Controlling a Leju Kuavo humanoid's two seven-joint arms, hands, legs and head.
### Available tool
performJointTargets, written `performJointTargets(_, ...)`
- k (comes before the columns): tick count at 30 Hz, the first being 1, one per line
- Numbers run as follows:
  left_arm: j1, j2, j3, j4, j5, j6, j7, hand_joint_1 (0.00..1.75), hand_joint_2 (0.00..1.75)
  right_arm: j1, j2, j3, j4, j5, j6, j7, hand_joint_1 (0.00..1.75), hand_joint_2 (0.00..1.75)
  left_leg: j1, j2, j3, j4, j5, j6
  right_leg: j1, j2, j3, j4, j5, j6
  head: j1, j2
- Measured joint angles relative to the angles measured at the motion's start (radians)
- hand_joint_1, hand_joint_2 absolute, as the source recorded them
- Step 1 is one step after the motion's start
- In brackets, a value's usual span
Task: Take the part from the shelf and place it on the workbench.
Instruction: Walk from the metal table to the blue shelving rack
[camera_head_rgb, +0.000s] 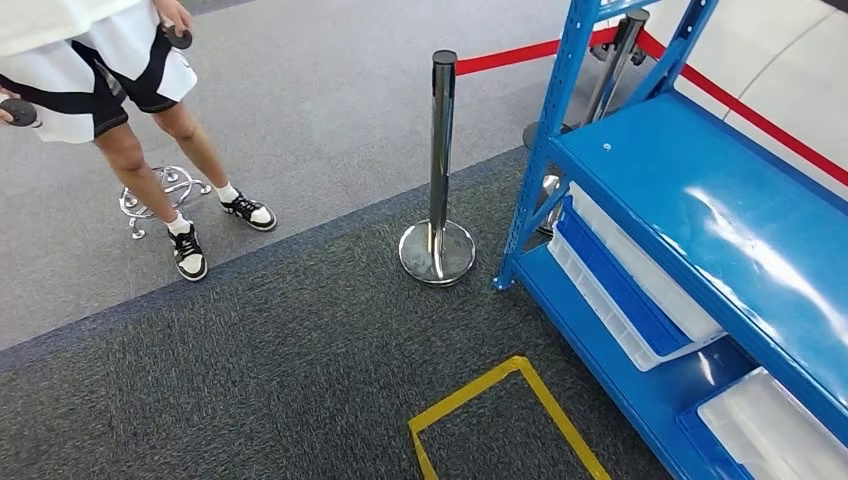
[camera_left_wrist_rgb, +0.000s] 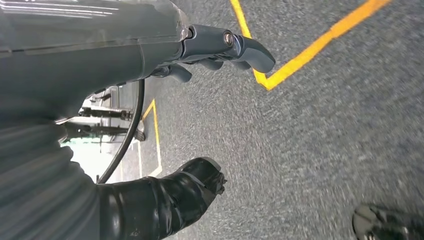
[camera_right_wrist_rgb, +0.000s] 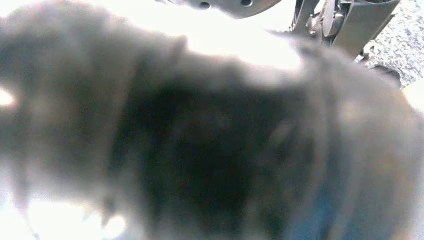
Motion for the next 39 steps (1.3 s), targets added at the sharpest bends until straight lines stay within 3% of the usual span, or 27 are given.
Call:
performJointTargets(3,0.0,-0.006,-0.008,0.0,0.004,-0.004,-0.01,0.0,1.75,-0.006,0.0,-0.001,0.0,0.012,0.025,0.007,0.0,0.0,0.002,-0.058,-0.083,0.178,-0.096,0.001,0.006,0.026,-0.004,-0.002,0.004,-0.014,0.0,0.0)
performJointTargets(4,0.001,-0.006,-0.01,0.0,0.007,-0.007,-0.014,0.0,1.75,-0.007,0.0,-0.001,0.0,0.019,0.035,0.007,0.0,0.0,0.002,-0.064,-0.113,0.236,-0.114,0.004,0.011,0.037,-0.004,-0.002,0.005,-0.016,0.0,0.0)
performJointTargets(5,0.002,-0.007,-0.01,0.0,0.011,-0.009,-0.017,0.0,1.75,-0.007,0.0,0.001,0.0,0.027,0.047,0.005,0.0,0.0,0.0,-0.066,-0.13,0.264,-0.11,0.009,0.015,0.049,-0.004,-0.002,0.005,-0.017,0.0,0.0)
performJointTargets(6,0.002,-0.007,-0.01,0.0,0.015,-0.012,-0.019,0.0,1.75,-0.007,-0.002,0.003,0.0,0.036,0.059,0.0,0.0,0.0,-0.003,-0.069,-0.13,0.254,-0.087,0.016,0.019,0.062,-0.003,-0.002,0.005,-0.017,0.0,0.0)
performJointTargets(7,0.004,-0.006,-0.01,0.0,0.022,-0.014,-0.02,0.0,1.75,-0.008,-0.003,0.006,0.0,0.046,0.071,-0.009,0.0,0.0,-0.008,-0.076,-0.112,0.204,-0.047,0.026,0.022,0.076,-0.001,-0.002,0.005,-0.018,0.0,0.0)
performJointTargets(9,0.008,-0.003,-0.008,-0.002,0.039,-0.021,-0.021,0.0,1.75,-0.01,-0.004,0.017,0.0,0.067,0.087,-0.033,0.0,0.0,-0.018,-0.117,-0.06,0.067,0.025,0.048,0.022,0.102,0.0,-0.001,0.005,-0.017,0.001,0.0)
performJointTargets(11,0.012,0.001,-0.005,-0.003,0.055,-0.027,-0.021,0.0,1.75,-0.011,-0.004,0.029,0.0,0.085,0.093,-0.053,0.0,0.0,-0.024,-0.147,-0.031,-0.006,0.046,0.058,0.019,0.123,-0.004,-0.001,0.008,-0.013,0.001,0.0)
performJointTargets(13,0.011,0.003,0.002,-0.004,0.065,-0.029,-0.022,0.0,1.75,-0.01,-0.006,0.04,0.0,0.096,0.094,-0.063,0.0,0.0,-0.023,-0.135,-0.024,-0.019,0.048,0.059,0.017,0.143,-0.008,-0.005,0.014,-0.002,0.0,0.0)
performJointTargets(14,0.01,0.003,0.006,-0.004,0.068,-0.031,-0.022,0.0,1.75,-0.009,-0.007,0.045,0.0,0.101,0.094,-0.069,0.0,0.0,-0.021,-0.123,-0.019,-0.028,0.054,0.059,0.019,0.138,-0.01,-0.002,0.013,0.003,0.001,0.0)
performJointTargets(15,0.011,0.004,0.01,-0.005,0.072,-0.032,-0.022,0.0,1.75,-0.01,-0.009,0.051,0.0,0.108,0.094,-0.076,0.0,0.0,-0.017,-0.111,-0.015,-0.038,0.06,0.06,0.022,0.12,-0.017,0.012,0.001,0.008,0.002,0.0)
performJointTargets(18,0.024,0.005,0.025,-0.014,0.088,-0.043,-0.021,0.0,1.75,-0.015,-0.011,0.072,-0.001,0.134,0.086,-0.112,0.0,0.0,-0.016,-0.068,-0.013,-0.052,0.069,0.065,0.022,0.038,-0.083,0.156,-0.087,0.016,0.008,0.0)
performJointTargets(20,0.03,0.005,0.035,-0.019,0.093,-0.05,-0.019,0.0,1.75,-0.015,-0.012,0.085,-0.001,0.144,0.082,-0.132,0.0,0.0,-0.017,-0.039,-0.018,-0.047,0.066,0.064,0.015,0.021,-0.121,0.243,-0.117,0.024,0.008,0.0)
performJointTargets(21,0.031,0.005,0.038,-0.021,0.094,-0.053,-0.017,0.0,1.75,-0.014,-0.013,0.09,-0.001,0.147,0.083,-0.14,0.0,0.0,-0.016,-0.025,-0.02,-0.044,0.064,0.063,0.011,0.016,-0.116,0.24,-0.106,0.028,0.008,0.0)
performJointTargets(23,0.031,0.003,0.043,-0.028,0.097,-0.066,-0.014,0.0,1.75,-0.011,-0.02,0.097,-0.001,0.149,0.082,-0.149,0.0,0.0,-0.014,-0.004,-0.021,-0.035,0.058,0.058,0.006,-0.005,-0.049,0.128,-0.049,0.033,0.009,0.0)
performJointTargets(25,0.033,-0.002,0.047,-0.046,0.096,-0.086,-0.013,0.0,1.75,-0.011,-0.025,0.099,0.0,0.143,0.068,-0.135,0.0,0.0,-0.016,0.012,-0.021,-0.026,0.05,0.046,0.01,-0.036,0.011,0.02,-0.013,0.027,0.008,0.0)
performJointTargets(27,0.034,-0.009,0.048,-0.072,0.089,-0.105,-0.014,0.0,1.75,-0.009,-0.028,0.098,0.0,0.133,0.047,-0.105,0.0,0.0,-0.018,0.027,-0.018,-0.022,0.045,0.033,0.018,-0.039,0.019,-0.003,-0.009,0.013,0.008,0.0)
performJointTargets(29,0.033,-0.015,0.048,-0.095,0.079,-0.119,-0.016,0.0,1.75,-0.005,-0.029,0.097,0.0,0.118,0.032,-0.084,0.0,0.0,-0.016,0.035,-0.013,-0.019,0.041,0.021,0.017,-0.02,0.017,-0.01,-0.003,0.0,0.008,0.0)
performJointTargets(31,0.034,-0.016,0.047,-0.113,0.063,-0.127,-0.02,0.0,1.75,-0.005,-0.029,0.091,0.0,0.093,0.025,-0.073,0.0,0.0,-0.011,-0.002,-0.027,0.023,0.005,0.011,0.011,-0.002,0.017,-0.018,0.006,-0.014,0.007,0.0)
performJointTargets(33,0.038,-0.016,0.044,-0.125,0.047,-0.13,-0.028,0.0,1.75,-0.007,-0.029,0.08,0.0,0.069,0.021,-0.068,0.0,0.0,-0.008,-0.052,-0.079,0.139,-0.066,0.004,0.009,0.017,0.011,-0.02,0.013,-0.024,0.005,0.0)
performJointTargets(35,0.04,-0.016,0.039,-0.128,0.03,-0.125,-0.036,0.0,1.75,-0.007,-0.027,0.069,0.0,0.055,0.021,-0.069,0.0,0.0,-0.007,-0.067,-0.127,0.249,-0.109,0.002,0.011,0.04,0.003,-0.016,0.016,-0.026,0.005,0.0)
performJointTargets(36,0.041,-0.015,0.036,-0.129,0.022,-0.12,-0.038,0.0,1.75,-0.006,-0.027,0.064,0.0,0.05,0.024,-0.073,0.0,0.0,-0.007,-0.068,-0.13,0.258,-0.1,0.002,0.011,0.052,0.0,-0.014,0.017,-0.025,0.005,0.0)
performJointTargets(37,0.041,-0.014,0.033,-0.129,0.015,-0.115,-0.041,0.0,1.75,-0.005,-0.027,0.059,0.0,0.047,0.027,-0.078,0.0,0.0,-0.007,-0.071,-0.113,0.227,-0.073,0.004,0.011,0.066,-0.001,-0.012,0.018,-0.024,0.005,0.0)
performJointTargets(39,0.043,-0.01,0.026,-0.129,0.006,-0.107,-0.045,0.0,1.75,-0.004,-0.025,0.05,0.0,0.04,0.031,-0.089,0.0,0.0,-0.007,-0.105,-0.048,0.092,-0.005,0.013,0.011,0.091,-0.002,-0.008,0.019,-0.02,0.005,0.0)
